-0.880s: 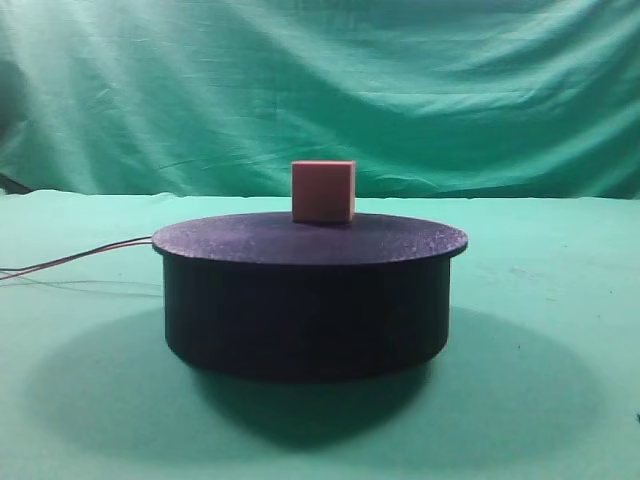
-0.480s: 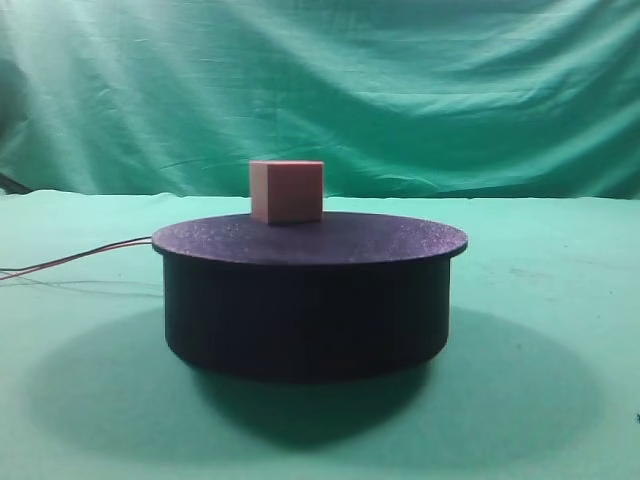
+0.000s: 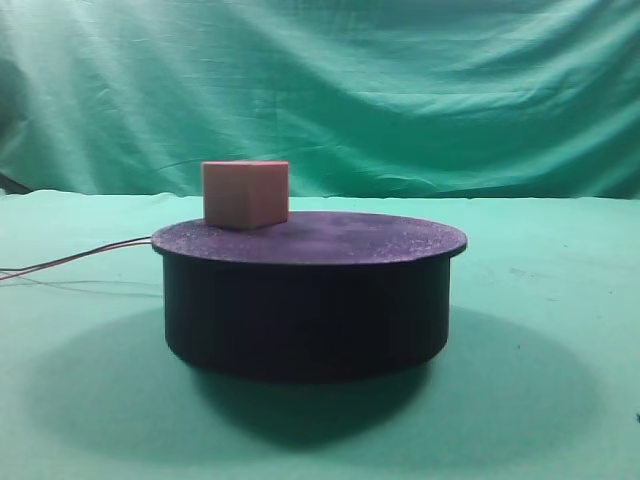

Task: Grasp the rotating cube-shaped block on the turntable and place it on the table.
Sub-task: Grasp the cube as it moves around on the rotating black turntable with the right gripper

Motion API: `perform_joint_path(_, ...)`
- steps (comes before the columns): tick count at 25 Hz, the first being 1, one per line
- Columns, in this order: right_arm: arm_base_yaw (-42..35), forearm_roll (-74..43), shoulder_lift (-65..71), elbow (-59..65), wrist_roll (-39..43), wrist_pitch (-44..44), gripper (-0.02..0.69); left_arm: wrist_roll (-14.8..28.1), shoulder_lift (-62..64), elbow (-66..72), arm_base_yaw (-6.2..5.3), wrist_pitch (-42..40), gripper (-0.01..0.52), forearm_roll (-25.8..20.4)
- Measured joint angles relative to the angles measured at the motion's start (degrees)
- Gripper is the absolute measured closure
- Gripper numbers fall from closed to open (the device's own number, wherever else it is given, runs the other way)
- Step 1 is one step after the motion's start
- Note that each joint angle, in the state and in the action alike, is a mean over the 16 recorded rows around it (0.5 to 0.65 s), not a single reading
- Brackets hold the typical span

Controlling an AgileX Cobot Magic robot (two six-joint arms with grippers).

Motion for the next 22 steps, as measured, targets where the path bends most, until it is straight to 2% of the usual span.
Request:
perform_joint_path(3, 0.00, 0.53, 1.13, -2.37, 0.11, -1.76, 0.665, 0.00, 0.00, 0.00, 0.00, 0.00, 0.514, 0.00)
perform_joint_path(7, 0.00, 1.10, 4.82, -7.72, 0.21, 0.89, 0.665, 0.00, 0.00, 0.00, 0.00, 0.00, 0.514, 0.00)
perform_joint_path(12, 0.00, 1.09, 11.67, -15.29, -0.21, 11.77, 0.665, 0.00, 0.00, 0.00, 0.00, 0.00, 0.514, 0.00)
perform_joint_path(17, 0.51, 3.71, 20.21, -22.38, -4.41, 24.90, 0.665, 0.00, 0.00, 0.00, 0.00, 0.00, 0.514, 0.00)
perform_joint_path(22, 4.07, 8.91, 29.14, -26.09, -11.10, 30.49, 0.665, 0.00, 0.00, 0.00, 0.00, 0.00, 0.514, 0.00)
